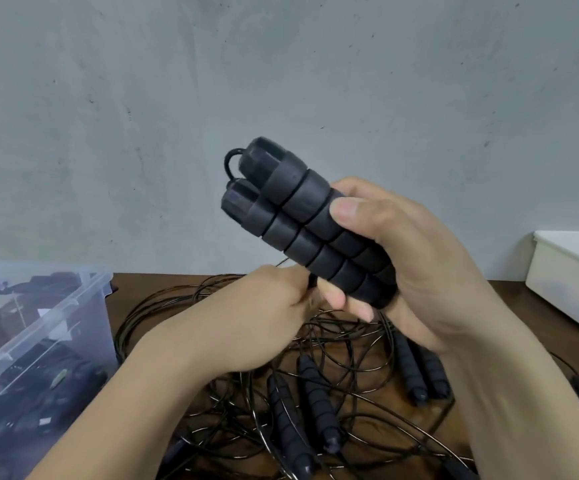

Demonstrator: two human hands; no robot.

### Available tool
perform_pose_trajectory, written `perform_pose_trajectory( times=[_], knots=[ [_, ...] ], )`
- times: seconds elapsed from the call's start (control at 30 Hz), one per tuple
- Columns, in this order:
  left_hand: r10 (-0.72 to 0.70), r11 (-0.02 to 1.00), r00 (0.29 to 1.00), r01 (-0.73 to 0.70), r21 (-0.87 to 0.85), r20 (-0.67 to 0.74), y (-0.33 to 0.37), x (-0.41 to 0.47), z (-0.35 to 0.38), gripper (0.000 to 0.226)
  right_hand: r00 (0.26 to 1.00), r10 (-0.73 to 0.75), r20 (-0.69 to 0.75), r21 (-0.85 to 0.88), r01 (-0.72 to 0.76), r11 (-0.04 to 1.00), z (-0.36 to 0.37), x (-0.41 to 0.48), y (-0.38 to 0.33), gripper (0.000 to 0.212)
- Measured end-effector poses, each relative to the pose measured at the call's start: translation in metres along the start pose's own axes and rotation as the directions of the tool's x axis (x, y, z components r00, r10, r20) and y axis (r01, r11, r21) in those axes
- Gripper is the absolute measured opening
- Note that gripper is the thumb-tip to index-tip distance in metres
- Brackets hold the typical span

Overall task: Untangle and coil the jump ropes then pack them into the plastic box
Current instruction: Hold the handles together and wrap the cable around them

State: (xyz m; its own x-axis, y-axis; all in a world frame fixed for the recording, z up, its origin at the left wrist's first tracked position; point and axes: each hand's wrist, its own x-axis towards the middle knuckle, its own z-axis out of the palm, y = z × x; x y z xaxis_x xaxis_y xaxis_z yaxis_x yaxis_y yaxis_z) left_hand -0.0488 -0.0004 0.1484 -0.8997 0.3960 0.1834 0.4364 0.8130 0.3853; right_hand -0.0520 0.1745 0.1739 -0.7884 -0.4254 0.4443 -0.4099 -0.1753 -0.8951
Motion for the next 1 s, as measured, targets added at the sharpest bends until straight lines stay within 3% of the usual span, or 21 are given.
perform_pose_trajectory(
  times=[0.1,0.27,0.4,0.57,0.67,0.77,0.93,1.0],
  knots=[
    [0.08,0.996,0.996,-0.082,-0.047,-0.051,0.002,-0.001,0.003,0.016,0.991,-0.073,-0.115,-0.132,0.057,0.99,-0.007,-0.001,0.0,0.017],
    [0.088,0.996,0.989,-0.086,0.025,-0.117,0.008,-0.008,-0.003,0.029,0.922,-0.271,-0.275,-0.441,0.129,0.888,-0.014,0.002,0.005,0.014],
    [0.131,0.986,0.969,-0.149,-0.07,-0.21,0.002,-0.016,-0.019,0.032,0.908,-0.326,-0.265,-0.637,0.089,0.766,-0.021,0.004,0.009,0.005],
    [0.07,0.924,0.952,-0.174,-0.34,-0.296,-0.014,-0.014,-0.033,0.026,0.924,-0.308,-0.226,-0.803,0.002,0.596,-0.027,0.008,0.022,0.017],
    [0.059,0.962,0.939,-0.145,-0.233,-0.34,-0.024,-0.016,-0.041,0.027,0.928,-0.308,-0.208,-0.847,-0.014,0.532,-0.028,0.009,0.024,0.021],
    [0.117,0.986,0.936,-0.151,-0.077,-0.332,-0.025,-0.019,-0.043,0.024,0.969,-0.185,-0.162,-0.893,-0.064,0.446,-0.029,0.007,0.026,0.026],
    [0.113,0.98,0.914,-0.168,-0.109,-0.391,-0.031,-0.018,-0.048,0.018,0.991,0.131,-0.008,-0.786,-0.087,0.612,-0.026,-0.005,0.001,0.022],
    [0.127,0.967,0.922,-0.198,-0.161,-0.366,-0.029,-0.02,-0.049,0.014,0.974,0.223,0.04,-0.795,-0.104,0.597,-0.024,-0.011,-0.007,0.027]
  ],
)
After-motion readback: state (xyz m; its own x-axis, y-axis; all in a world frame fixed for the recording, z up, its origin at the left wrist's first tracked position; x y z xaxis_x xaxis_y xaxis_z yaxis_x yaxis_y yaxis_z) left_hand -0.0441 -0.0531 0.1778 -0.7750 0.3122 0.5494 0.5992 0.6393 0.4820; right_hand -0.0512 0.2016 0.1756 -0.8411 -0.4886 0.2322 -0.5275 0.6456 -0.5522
